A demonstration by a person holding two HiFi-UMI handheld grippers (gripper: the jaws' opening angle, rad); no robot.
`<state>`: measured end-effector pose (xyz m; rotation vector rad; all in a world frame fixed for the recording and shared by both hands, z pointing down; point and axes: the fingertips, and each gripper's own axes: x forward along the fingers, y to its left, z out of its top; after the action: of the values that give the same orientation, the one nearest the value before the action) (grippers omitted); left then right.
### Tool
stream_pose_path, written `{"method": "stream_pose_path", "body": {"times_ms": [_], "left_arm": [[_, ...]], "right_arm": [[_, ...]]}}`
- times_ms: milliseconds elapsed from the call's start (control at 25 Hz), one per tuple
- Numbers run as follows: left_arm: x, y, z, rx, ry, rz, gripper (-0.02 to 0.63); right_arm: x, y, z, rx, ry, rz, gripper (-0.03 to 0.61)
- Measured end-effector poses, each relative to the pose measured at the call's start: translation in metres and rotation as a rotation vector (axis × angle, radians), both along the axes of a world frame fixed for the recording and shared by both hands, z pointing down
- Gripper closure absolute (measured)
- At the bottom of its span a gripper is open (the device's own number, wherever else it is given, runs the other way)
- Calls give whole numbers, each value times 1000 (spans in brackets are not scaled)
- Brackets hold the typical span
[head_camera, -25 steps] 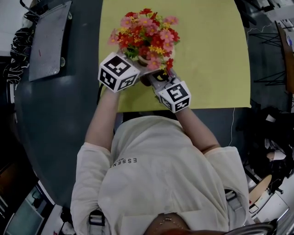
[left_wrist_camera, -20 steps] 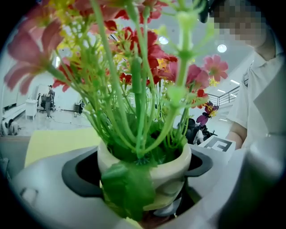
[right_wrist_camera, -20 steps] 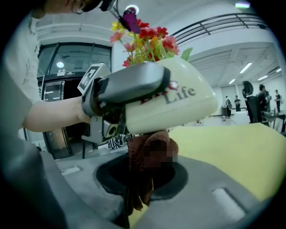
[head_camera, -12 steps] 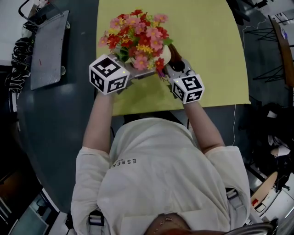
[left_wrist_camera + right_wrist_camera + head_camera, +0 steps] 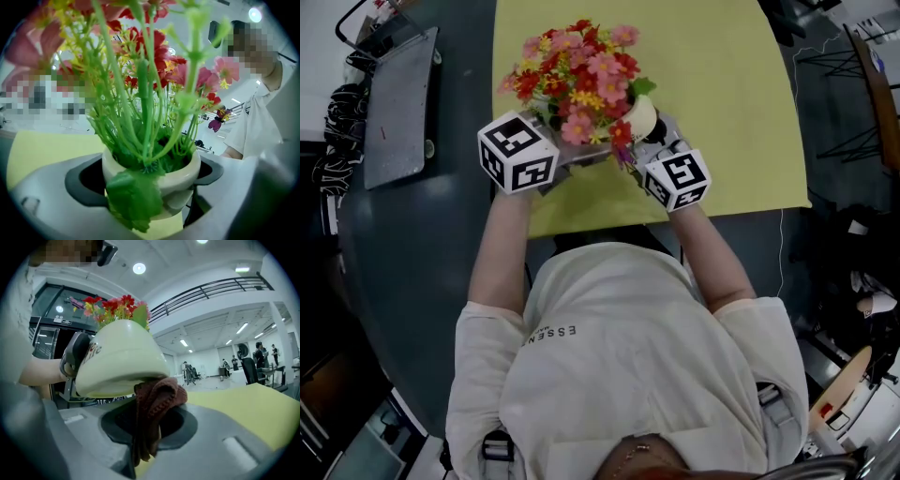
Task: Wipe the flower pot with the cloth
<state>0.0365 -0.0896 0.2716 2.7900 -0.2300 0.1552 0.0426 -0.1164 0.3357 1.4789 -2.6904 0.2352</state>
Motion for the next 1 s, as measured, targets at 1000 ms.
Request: {"method": "stream_pose_path", "body": {"times_ms": [1000], "left_arm": [[-12, -15, 32, 27, -76, -76, 58]], "right_arm": [[-5, 33, 51, -179, -38, -116, 517]]}}
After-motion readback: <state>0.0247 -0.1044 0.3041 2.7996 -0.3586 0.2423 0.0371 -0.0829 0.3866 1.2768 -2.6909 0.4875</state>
